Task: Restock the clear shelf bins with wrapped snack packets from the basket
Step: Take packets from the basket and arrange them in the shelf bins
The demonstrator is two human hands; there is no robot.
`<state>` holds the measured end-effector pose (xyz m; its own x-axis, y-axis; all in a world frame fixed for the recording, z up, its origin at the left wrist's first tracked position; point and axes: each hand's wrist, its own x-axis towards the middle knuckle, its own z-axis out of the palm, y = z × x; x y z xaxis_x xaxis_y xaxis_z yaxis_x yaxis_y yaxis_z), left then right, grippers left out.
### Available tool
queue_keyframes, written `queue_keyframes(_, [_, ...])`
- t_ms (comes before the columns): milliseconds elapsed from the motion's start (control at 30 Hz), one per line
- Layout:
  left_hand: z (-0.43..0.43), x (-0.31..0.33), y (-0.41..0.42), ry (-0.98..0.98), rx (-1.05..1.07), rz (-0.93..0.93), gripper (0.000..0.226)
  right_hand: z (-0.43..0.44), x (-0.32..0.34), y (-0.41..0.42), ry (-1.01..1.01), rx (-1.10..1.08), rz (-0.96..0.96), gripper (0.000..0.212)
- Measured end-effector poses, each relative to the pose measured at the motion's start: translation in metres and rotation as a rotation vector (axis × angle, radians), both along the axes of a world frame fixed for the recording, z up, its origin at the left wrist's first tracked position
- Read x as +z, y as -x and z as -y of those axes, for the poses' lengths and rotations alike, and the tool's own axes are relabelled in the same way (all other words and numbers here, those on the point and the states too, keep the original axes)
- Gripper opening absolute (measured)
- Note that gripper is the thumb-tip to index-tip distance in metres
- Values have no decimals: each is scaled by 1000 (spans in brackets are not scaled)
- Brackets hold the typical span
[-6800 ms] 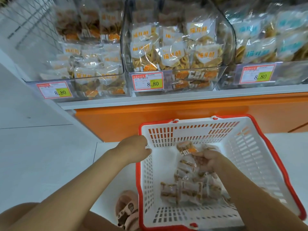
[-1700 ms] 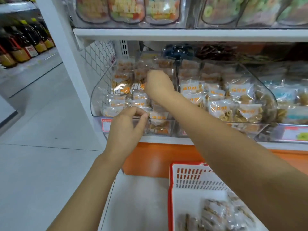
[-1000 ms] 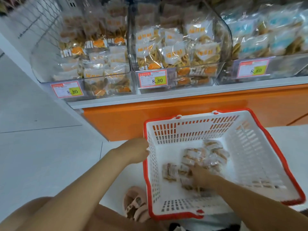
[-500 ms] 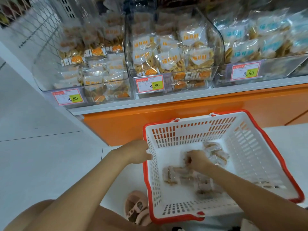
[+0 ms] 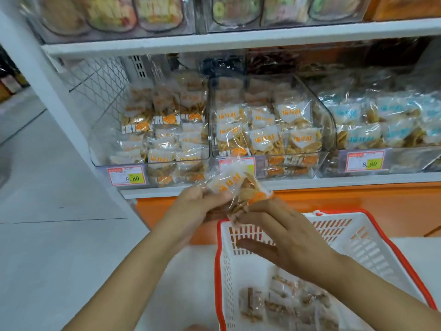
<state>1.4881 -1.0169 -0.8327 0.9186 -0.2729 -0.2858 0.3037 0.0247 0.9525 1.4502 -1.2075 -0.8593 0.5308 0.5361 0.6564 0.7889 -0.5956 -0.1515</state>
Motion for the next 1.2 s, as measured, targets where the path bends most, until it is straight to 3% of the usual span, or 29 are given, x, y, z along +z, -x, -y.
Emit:
queue_keyframes(100, [-29, 23, -13, -174, 21, 203, 15, -14, 48, -15, -161, -105, -201, 43])
queue_keyframes(233, [-55, 35, -27, -374, 35, 400, 35, -42, 96, -46, -62, -274, -496, 74])
queue_keyframes(300, [-62, 36, -32, -380, 52, 450, 45, -57, 110, -62, 65, -221, -568, 70])
queue_keyframes(367, [-67, 35, -39, -352, 106, 482, 37, -72, 116, -83, 169, -149, -622, 53])
queue_keyframes(467, [-73, 27, -53, -317, 260, 475, 20, -90, 119, -121, 99, -102, -603, 33])
queue_keyframes(600, [-78, 15, -66, -491, 385, 489, 28, -108, 129, -186, -49, -334, -507, 50])
queue_keyframes(733, [-81, 8, -70, -548, 392, 496, 14, -130, 133, -240, 199, -567, -666, 39])
queue_keyframes(900, [-86, 6, -73, -533, 408, 488, 17, -147, 113, -281, 377, -626, -661, 33])
queue_keyframes(1067, [-89, 2, -70, -513, 405, 510, 21, -149, 103, -289, 491, -813, -368, 66])
queue_keyframes(1133, [-87, 1, -66, -505, 419, 551, 19, -145, 103, -272, 421, -767, -246, 58])
queue_keyframes(1200, [-83, 2, -58, -486, 440, 606, 16, -139, 105, -246, 297, -648, -204, 36])
